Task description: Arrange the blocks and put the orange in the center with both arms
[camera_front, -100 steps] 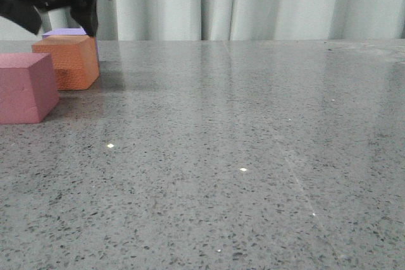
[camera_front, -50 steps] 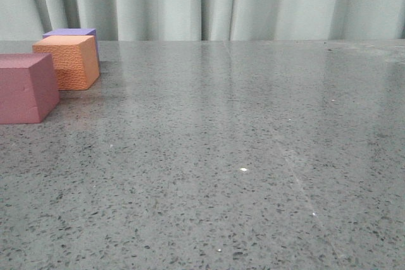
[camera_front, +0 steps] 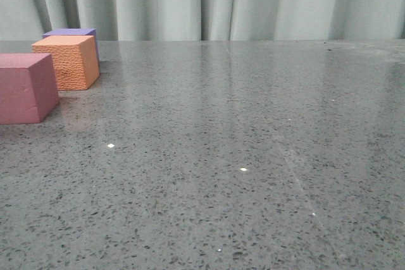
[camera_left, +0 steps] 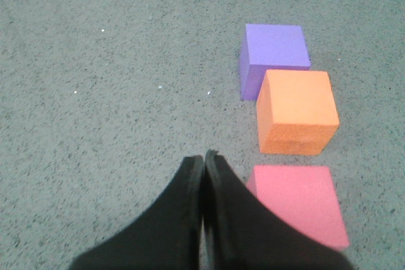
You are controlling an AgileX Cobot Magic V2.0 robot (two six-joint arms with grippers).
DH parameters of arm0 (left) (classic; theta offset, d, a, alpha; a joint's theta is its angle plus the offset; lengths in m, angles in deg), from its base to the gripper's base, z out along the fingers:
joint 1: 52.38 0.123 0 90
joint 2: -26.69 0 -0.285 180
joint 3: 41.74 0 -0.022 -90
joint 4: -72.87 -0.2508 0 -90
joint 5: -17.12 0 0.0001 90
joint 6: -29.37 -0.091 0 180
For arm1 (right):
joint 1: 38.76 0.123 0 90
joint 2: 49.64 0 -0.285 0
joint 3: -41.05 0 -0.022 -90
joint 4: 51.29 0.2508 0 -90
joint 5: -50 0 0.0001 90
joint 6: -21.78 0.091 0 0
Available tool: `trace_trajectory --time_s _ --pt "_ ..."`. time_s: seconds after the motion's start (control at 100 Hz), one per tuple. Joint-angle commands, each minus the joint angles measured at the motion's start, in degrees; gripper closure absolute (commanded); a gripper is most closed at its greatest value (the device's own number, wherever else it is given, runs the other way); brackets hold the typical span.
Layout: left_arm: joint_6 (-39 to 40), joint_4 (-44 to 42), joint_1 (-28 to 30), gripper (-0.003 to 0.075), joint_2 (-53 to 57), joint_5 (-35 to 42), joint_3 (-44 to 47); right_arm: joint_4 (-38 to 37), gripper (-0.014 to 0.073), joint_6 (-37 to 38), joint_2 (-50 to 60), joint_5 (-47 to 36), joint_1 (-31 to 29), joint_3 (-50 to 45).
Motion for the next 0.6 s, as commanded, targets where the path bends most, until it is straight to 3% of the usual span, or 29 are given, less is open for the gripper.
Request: trace_trajectory --time_s 0.0,0.59 --pt "0.53 -1.68 0.05 0.0739 2.59 1.55 -0.03 -0.52 0.0661 -0.46 1.23 -4.83 -0.42 0.79" --pt "0.41 -2.14 0.05 0.0739 2.25 0.44 0.44 -0.52 0.0661 -0.46 1.23 -4.83 -0.42 0.79"
